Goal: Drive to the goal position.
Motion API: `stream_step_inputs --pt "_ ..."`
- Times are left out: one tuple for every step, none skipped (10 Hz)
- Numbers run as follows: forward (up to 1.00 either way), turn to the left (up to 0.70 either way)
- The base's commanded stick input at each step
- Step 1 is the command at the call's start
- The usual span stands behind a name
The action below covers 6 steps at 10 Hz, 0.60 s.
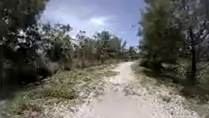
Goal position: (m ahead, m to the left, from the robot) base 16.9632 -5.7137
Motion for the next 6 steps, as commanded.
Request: stream_step_inputs --pt "0.50 -0.30" --pt "0.50 -0.42" --pt "0.50 -0.38" --pt "0.50 0.00" --pt "0.50 0.00" --pt "0.50 0.00"
